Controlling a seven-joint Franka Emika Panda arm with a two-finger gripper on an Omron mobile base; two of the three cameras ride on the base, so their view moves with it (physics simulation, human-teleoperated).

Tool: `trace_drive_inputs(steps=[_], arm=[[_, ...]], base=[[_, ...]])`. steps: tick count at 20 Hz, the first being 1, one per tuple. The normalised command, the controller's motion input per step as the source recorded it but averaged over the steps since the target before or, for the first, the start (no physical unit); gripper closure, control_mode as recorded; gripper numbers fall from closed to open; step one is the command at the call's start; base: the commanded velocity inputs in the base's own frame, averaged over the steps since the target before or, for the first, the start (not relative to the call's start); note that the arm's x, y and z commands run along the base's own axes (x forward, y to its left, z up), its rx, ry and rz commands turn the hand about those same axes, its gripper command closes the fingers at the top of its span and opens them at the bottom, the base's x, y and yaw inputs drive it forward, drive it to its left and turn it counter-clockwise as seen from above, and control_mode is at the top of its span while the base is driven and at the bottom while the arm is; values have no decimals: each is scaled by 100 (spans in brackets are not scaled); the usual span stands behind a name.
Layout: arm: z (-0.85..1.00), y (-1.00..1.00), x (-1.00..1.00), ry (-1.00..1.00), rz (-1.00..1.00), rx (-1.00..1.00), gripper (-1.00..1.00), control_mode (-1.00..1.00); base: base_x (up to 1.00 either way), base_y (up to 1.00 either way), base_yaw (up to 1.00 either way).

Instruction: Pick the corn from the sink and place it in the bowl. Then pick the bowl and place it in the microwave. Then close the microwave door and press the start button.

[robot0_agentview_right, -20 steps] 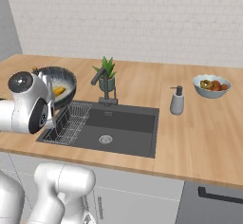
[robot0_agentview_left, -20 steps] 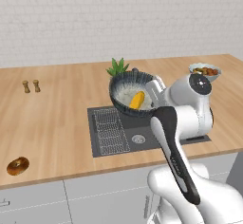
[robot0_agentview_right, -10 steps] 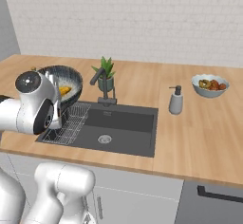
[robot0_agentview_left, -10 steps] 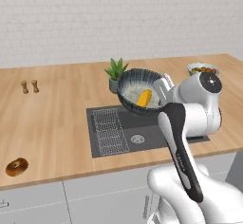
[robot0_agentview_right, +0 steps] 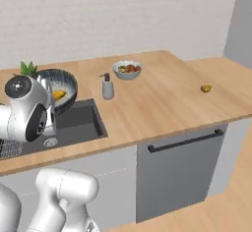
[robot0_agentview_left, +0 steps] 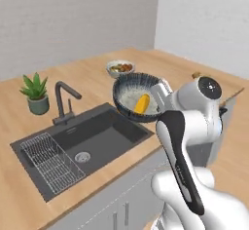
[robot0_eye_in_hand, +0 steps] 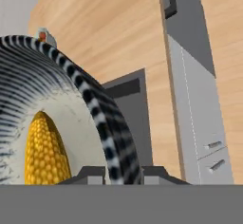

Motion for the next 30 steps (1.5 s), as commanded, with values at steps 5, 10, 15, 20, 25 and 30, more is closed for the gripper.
trace_drive_inputs(steps=[5,10,15,20,25,30], arm=[[0,0,0,0,0,0,100,100],[0,0,0,0,0,0,100,100],[0,0,0,0,0,0,100,100],[0,0,0,0,0,0,100,100],[0,0,0,0,0,0,100,100],[0,0,0,0,0,0,100,100]], base=[[-7,-1,-94],[0,-12,-93],[0,-18,-92],[29,-5,-84],[94,0,-67],[100,20,-50]])
